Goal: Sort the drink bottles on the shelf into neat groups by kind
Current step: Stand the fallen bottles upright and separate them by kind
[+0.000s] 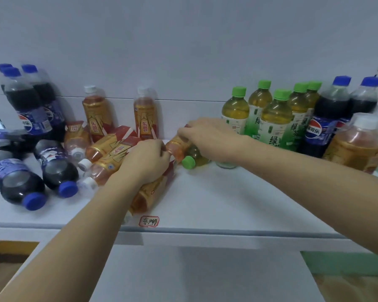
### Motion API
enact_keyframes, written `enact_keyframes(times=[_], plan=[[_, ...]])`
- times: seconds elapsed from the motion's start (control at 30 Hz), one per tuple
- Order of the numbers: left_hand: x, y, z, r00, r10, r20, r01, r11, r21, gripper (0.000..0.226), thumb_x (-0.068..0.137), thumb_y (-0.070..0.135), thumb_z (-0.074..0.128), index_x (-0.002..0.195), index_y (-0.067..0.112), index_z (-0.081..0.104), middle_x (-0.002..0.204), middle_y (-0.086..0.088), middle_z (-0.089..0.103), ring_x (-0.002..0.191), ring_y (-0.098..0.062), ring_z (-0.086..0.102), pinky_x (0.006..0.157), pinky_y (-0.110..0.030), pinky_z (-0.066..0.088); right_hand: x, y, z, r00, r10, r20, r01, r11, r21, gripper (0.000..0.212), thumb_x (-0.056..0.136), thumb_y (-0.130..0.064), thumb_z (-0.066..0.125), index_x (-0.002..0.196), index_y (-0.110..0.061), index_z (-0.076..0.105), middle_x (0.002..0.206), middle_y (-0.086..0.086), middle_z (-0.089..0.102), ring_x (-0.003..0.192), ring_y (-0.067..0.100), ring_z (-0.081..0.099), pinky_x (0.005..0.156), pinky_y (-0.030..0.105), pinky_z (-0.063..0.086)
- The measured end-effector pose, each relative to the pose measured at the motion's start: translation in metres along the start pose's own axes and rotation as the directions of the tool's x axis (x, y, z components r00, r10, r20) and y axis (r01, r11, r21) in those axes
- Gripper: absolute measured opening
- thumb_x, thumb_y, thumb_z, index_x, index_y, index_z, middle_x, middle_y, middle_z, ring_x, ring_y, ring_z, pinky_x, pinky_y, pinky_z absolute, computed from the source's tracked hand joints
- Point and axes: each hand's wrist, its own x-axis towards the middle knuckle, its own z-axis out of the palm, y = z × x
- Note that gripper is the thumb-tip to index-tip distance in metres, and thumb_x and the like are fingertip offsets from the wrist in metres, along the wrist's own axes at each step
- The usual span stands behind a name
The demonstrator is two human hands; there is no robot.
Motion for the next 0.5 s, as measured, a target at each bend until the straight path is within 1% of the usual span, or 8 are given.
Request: enact_keyframes(times=[0.07, 0.1, 0.17, 0.23, 0.27, 0.3, 0.4, 0.5], plan=[[-0.001, 0.001, 0.000, 1.000, 0.005, 0.008, -0.005, 1.000, 0.002, 0.031, 0.096, 0.031, 0.045, 0.109, 0.016, 0.068, 0.110, -0.010, 0.070, 0.098, -0.031, 0.063, 0.087, -0.047, 0.055, 0.007, 0.005, -0.010, 0.994, -0.065, 0.086, 0.065, 0.998, 0.004, 0.037, 0.083, -0.009, 0.064, 0.116, -0.024, 0.057, 0.109, 0.005, 0.057, 0.099, 0.031, 0.056, 0.055, 0.034, 0.031], [-0.001, 0.001, 0.000, 1.000, 0.006, 0.009, -0.006, 1.000, -0.002, 0.032, 0.096, 0.031, 0.044, 0.111, 0.016, 0.068, 0.111, -0.010, 0.070, 0.099, -0.031, 0.063, 0.088, -0.047, 0.055, 0.006, 0.004, -0.011, 0.983, -0.120, 0.141, 0.115, 0.992, 0.044, 0.039, 0.084, -0.012, 0.065, 0.119, -0.026, 0.057, 0.112, 0.004, 0.057, 0.103, 0.029, 0.055, 0.058, 0.035, 0.036], [-0.002, -0.002, -0.001, 1.000, 0.003, 0.002, -0.003, 1.000, -0.020, 0.032, 0.097, 0.029, 0.045, 0.114, 0.015, 0.069, 0.112, -0.009, 0.071, 0.098, -0.030, 0.064, 0.087, -0.047, 0.056, 0.001, -0.003, 0.000, 0.959, -0.182, 0.215, 0.167, 0.982, 0.087, 0.044, 0.085, -0.023, 0.070, 0.127, -0.031, 0.056, 0.121, 0.003, 0.054, 0.115, 0.028, 0.051, 0.076, 0.039, 0.046], [-0.003, -0.003, -0.002, 1.000, 0.001, -0.004, -0.001, 0.999, -0.033, 0.032, 0.098, 0.028, 0.045, 0.115, 0.016, 0.070, 0.111, -0.008, 0.071, 0.093, -0.027, 0.064, 0.084, -0.044, 0.056, -0.006, -0.012, 0.017, 0.962, -0.160, 0.221, 0.160, 0.987, 0.018, 0.055, 0.083, -0.032, 0.075, 0.134, -0.032, 0.054, 0.130, 0.006, 0.048, 0.127, 0.030, 0.042, 0.094, 0.044, 0.044], [-0.003, -0.004, -0.002, 1.000, 0.002, -0.006, -0.003, 0.999, -0.036, 0.032, 0.098, 0.027, 0.045, 0.115, 0.016, 0.070, 0.110, -0.007, 0.072, 0.092, -0.026, 0.064, 0.083, -0.043, 0.057, -0.008, -0.016, 0.024, 0.974, -0.139, 0.181, 0.144, 0.989, -0.016, 0.055, 0.083, -0.034, 0.075, 0.135, -0.032, 0.055, 0.133, 0.008, 0.046, 0.130, 0.031, 0.039, 0.097, 0.044, 0.042], [-0.003, -0.004, -0.001, 1.000, 0.005, -0.007, -0.006, 0.999, -0.039, 0.032, 0.098, 0.027, 0.045, 0.115, 0.016, 0.070, 0.109, -0.007, 0.072, 0.090, -0.026, 0.064, 0.082, -0.043, 0.057, -0.009, -0.018, 0.028, 0.984, -0.118, 0.132, 0.124, 0.991, -0.039, 0.054, 0.085, -0.034, 0.074, 0.135, -0.030, 0.055, 0.133, 0.008, 0.047, 0.131, 0.031, 0.039, 0.096, 0.043, 0.039], [0.000, -0.004, 0.000, 1.000, 0.025, -0.001, -0.025, 0.999, -0.029, 0.032, 0.099, 0.029, 0.044, 0.112, 0.015, 0.070, 0.106, -0.006, 0.071, 0.090, -0.026, 0.064, 0.082, -0.045, 0.057, -0.009, -0.019, 0.025, 0.999, -0.052, 0.008, 0.052, 0.995, -0.084, 0.049, 0.089, -0.025, 0.071, 0.134, -0.022, 0.051, 0.133, 0.007, 0.050, 0.125, 0.029, 0.043, 0.088, 0.040, 0.042], [0.005, -0.007, -0.001, 0.998, 0.052, 0.024, -0.051, 0.999, -0.012, 0.031, 0.098, 0.030, 0.045, 0.107, 0.014, 0.069, 0.105, -0.007, 0.070, 0.091, -0.028, 0.064, 0.084, -0.045, 0.057, -0.002, -0.005, 0.000, 0.995, 0.048, -0.092, -0.049, 0.999, -0.009, 0.039, 0.093, -0.016, 0.064, 0.129, -0.019, 0.050, 0.127, 0.005, 0.051, 0.115, 0.028, 0.047, 0.074, 0.038, 0.043]])
